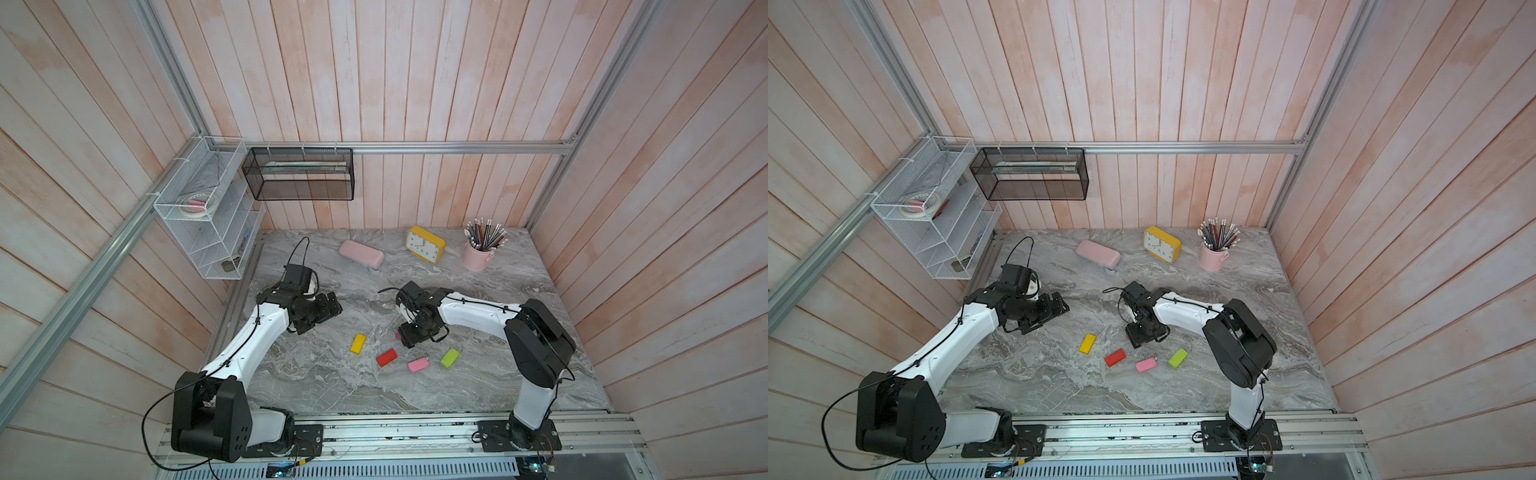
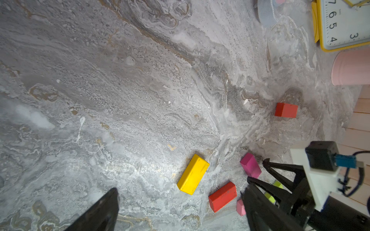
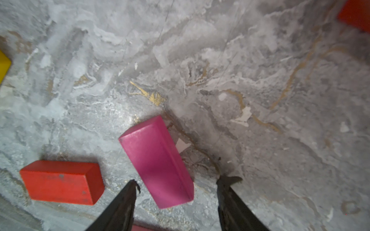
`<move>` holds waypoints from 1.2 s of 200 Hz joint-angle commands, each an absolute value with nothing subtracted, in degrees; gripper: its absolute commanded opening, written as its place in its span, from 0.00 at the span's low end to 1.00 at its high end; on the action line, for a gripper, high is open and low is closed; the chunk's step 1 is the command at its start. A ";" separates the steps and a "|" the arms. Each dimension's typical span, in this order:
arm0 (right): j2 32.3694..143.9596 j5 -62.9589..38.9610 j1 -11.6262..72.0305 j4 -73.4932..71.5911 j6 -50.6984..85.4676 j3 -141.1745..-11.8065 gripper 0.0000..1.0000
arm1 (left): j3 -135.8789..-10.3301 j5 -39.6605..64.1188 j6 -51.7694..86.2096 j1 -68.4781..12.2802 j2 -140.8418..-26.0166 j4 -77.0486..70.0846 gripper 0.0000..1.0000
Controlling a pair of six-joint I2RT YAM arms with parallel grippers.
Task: Assemble the number 6 with building blocks
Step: Pick up the building block from the center of the board.
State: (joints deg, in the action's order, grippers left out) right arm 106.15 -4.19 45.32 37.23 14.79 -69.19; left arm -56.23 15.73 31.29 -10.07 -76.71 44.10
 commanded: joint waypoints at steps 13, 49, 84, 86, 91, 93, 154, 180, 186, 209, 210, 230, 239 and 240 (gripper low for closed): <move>107.94 -4.56 45.70 37.01 13.80 -71.54 0.60 | -56.58 14.41 30.79 -9.84 -76.39 43.90 0.98; 108.90 -5.45 45.70 37.89 13.40 -72.27 0.46 | -56.27 14.24 30.77 -9.80 -76.20 43.86 0.98; 107.80 -5.27 45.70 38.97 13.71 -71.68 0.46 | -56.07 14.24 30.67 -9.50 -76.14 43.72 0.98; 107.81 -5.25 45.70 39.12 13.75 -71.64 0.46 | -56.07 14.24 30.72 -9.49 -76.18 43.69 0.98; 107.67 -5.09 45.71 39.28 13.80 -71.48 0.46 | -56.02 14.19 30.68 -9.49 -76.20 43.64 0.98; 107.60 -5.07 45.70 39.39 13.75 -71.46 0.46 | -56.02 14.29 30.67 -9.51 -76.20 43.61 0.98; 107.14 -5.29 45.70 39.95 14.46 -70.12 0.41 | -56.13 14.59 30.39 -9.33 -76.75 43.33 0.98; 107.62 -5.44 45.70 40.06 14.76 -70.30 0.24 | -55.91 14.50 29.98 -9.17 -76.56 43.50 0.98; 107.67 -5.29 45.66 40.17 14.85 -70.53 0.23 | -55.98 14.57 29.90 -9.14 -76.55 43.58 0.98; 107.16 -4.17 45.70 40.17 15.87 -71.60 0.23 | -56.02 14.56 29.45 -8.96 -76.55 43.82 0.98; 107.15 -3.97 45.70 40.17 15.98 -71.70 0.23 | -56.00 14.58 29.45 -9.01 -76.55 43.79 0.98; 107.70 -2.40 45.35 41.41 18.00 -74.97 0.23 | -56.20 14.61 29.18 -8.79 -76.58 43.70 0.98; 108.43 -1.50 45.13 42.34 19.72 -77.26 0.24 | -56.34 14.71 29.02 -8.79 -76.70 43.69 0.98; 108.53 -1.45 45.11 42.48 19.84 -77.52 0.24 | -56.38 14.74 29.01 -8.75 -76.76 43.69 0.98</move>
